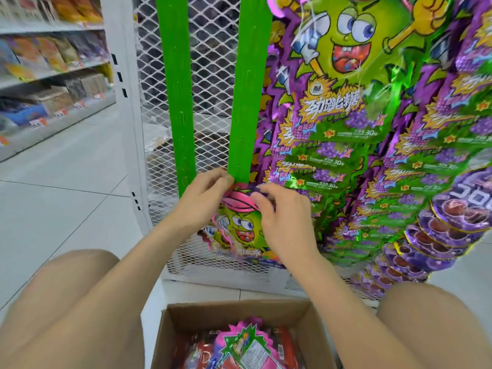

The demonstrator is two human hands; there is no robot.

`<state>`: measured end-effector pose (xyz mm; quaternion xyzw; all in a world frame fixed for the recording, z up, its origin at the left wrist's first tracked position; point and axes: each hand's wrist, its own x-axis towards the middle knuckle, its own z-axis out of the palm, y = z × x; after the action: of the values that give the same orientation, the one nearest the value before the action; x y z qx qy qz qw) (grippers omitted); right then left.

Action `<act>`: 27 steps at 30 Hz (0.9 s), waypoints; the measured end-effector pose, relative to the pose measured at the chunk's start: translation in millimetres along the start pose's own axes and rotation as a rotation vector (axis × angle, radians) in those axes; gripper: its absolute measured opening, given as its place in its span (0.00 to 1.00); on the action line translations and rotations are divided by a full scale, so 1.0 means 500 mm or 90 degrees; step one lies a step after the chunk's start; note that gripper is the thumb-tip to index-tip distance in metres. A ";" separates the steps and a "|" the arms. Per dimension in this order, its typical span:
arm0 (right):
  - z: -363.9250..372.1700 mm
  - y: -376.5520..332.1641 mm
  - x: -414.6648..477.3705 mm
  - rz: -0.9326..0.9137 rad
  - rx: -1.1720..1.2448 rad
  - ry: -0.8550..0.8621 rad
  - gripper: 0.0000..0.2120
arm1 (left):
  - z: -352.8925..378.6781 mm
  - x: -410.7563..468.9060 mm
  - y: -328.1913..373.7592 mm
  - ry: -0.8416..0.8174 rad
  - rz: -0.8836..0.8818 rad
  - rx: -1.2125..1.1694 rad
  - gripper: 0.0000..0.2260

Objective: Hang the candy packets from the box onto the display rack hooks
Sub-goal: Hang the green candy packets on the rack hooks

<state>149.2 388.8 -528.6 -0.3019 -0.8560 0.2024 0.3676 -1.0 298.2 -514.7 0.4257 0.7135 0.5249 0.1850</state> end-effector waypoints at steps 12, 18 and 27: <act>0.009 -0.050 0.007 0.066 0.027 0.010 0.09 | -0.041 -0.035 0.001 -0.103 -0.033 -0.056 0.15; 0.022 -0.020 -0.028 0.060 -0.043 -0.090 0.10 | -0.047 -0.048 -0.013 -0.130 0.002 -0.028 0.17; -0.008 -0.034 -0.033 -0.041 -0.005 0.007 0.06 | -0.052 -0.063 -0.004 -0.126 -0.080 -0.106 0.05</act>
<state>155.2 365.8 -524.7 -0.2766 -0.8641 0.1855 0.3773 -2.5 257.4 -512.5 0.4133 0.6710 0.5248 0.3217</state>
